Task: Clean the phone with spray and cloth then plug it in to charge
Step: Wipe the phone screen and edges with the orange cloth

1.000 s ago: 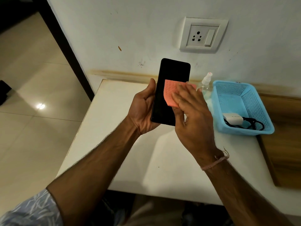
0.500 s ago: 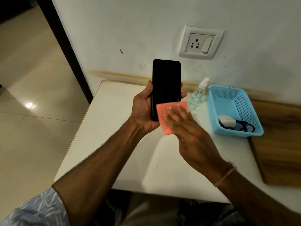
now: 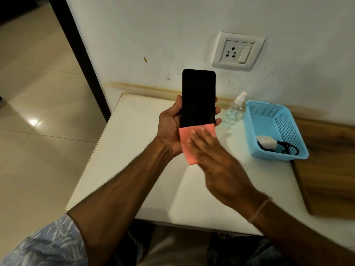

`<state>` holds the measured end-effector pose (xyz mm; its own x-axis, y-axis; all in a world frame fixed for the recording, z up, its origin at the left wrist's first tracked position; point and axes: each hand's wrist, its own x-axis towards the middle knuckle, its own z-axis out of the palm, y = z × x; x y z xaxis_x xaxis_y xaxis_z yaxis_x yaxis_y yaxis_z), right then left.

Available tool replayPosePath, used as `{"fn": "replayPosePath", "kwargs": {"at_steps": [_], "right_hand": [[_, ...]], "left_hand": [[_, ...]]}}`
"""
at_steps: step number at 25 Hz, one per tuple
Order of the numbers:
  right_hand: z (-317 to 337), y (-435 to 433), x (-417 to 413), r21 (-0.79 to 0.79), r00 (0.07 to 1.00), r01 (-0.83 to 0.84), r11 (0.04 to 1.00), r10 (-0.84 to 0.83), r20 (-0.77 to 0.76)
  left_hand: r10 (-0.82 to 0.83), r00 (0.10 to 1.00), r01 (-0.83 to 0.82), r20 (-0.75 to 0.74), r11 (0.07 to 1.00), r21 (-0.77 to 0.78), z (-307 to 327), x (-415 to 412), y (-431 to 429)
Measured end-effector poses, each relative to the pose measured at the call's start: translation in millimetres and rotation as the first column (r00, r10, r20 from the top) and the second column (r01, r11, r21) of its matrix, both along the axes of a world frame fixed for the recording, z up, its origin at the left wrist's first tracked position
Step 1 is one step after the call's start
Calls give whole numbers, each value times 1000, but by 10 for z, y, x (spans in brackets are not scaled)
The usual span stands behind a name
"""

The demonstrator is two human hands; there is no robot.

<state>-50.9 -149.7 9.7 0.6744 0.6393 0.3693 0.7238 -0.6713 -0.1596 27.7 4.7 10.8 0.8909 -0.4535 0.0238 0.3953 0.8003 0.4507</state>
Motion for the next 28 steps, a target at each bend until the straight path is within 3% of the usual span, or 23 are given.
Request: {"fn": "replayPosePath", "kwargs": {"at_steps": [5, 8, 13, 19, 23, 28], "right_hand": [[338, 43, 457, 135, 967, 250, 959, -240, -88], [328, 316, 424, 154, 979, 195, 969, -181, -97], [-16, 42, -83, -68, 1000, 15, 998, -16, -13], [367, 237, 433, 26, 986, 156, 987, -154, -57], [649, 368, 954, 50, 969, 240, 969, -236, -74], [727, 448, 1078, 74, 969, 238, 968, -233, -79]], "left_hand": [[32, 994, -31, -107, 999, 17, -13, -38, -41], [-8, 994, 8, -113, 1000, 3, 26, -85, -87], [11, 1000, -10, -26, 1000, 29, 25, -43, -18], [9, 993, -8, -119, 1000, 15, -5, -44, -63], [126, 983, -123, -135, 992, 32, -37, -58, -66], [155, 979, -149, -130, 987, 57, -12, -76, -61]]}}
